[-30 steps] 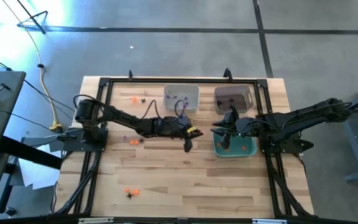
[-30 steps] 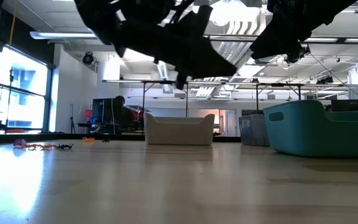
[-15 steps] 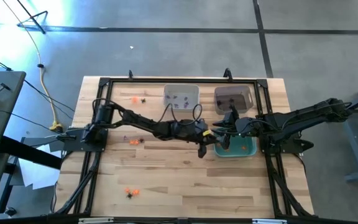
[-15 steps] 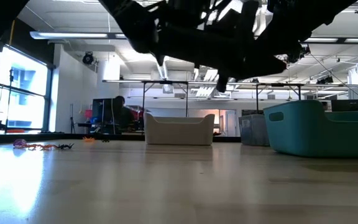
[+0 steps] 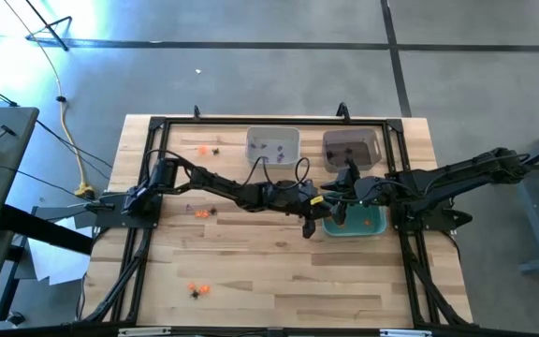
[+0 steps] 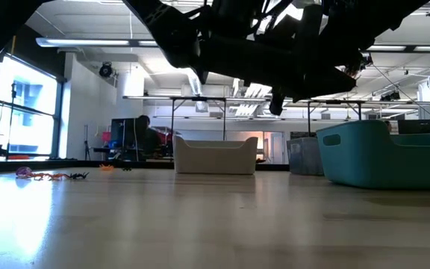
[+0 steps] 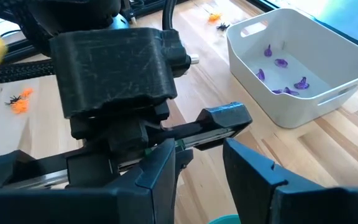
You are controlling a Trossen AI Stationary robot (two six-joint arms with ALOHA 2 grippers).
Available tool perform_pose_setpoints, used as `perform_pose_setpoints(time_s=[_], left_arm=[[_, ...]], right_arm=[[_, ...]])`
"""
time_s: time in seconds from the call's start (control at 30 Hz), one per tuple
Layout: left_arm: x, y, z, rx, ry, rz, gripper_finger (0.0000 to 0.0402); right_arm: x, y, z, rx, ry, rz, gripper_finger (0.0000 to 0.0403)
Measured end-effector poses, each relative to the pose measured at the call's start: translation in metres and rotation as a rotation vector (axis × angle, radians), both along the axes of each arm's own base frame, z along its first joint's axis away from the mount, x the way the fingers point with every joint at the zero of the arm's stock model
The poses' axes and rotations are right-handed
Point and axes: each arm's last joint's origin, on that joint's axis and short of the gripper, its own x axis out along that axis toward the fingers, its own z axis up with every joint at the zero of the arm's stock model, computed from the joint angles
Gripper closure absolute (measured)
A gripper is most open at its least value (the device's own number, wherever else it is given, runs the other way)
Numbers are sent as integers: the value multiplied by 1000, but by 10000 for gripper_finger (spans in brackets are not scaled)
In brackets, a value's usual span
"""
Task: Sort Halloween decoration
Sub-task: Put the orange spider toy into the green bin, then put the black spider toy into the black bin
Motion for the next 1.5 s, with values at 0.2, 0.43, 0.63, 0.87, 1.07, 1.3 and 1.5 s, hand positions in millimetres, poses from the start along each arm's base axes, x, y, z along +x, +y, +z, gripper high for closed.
perform_pose_setpoints(time_s=[0.2, 0.43, 0.63, 0.87, 1.07, 1.3, 1.5], left_arm=[[0, 0, 0, 1, 1, 7, 339], [0, 0, 0, 2, 2, 9, 292], [0, 1, 0, 4, 1, 20, 287], [-1, 9, -4, -63, 51, 63, 300], [-18, 32, -10, -121, 106, 101, 316], [-71, 54, 2, -106, 129, 201, 321], [-138, 65, 13, -58, 134, 405, 319]], right_arm=[[0, 0, 0, 0, 0, -1, 269], [0, 0, 0, 0, 0, 0, 269], [0, 0, 0, 0, 0, 0, 269], [0, 0, 0, 0, 0, 0, 269], [0, 0, 0, 0, 0, -1, 269], [0, 0, 0, 0, 2, 0, 269], [0, 0, -1, -1, 7, -1, 269]])
